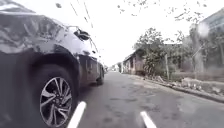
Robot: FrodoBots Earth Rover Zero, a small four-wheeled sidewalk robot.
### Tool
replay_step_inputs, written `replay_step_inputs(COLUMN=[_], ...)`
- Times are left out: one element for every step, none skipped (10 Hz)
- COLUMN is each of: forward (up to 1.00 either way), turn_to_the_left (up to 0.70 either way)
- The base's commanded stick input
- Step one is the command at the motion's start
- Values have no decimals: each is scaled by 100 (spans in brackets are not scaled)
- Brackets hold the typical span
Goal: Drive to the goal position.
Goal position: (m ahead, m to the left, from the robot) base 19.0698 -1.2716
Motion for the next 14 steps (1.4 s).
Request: replay_step_inputs(forward=[70,70,70,70,70,70,70,70,70,70,70,70,70,70], turn_to_the_left=[-35,-35,-35,-35,-35,-35,-35,-35,-35,-35,-31,-20,-9,0])
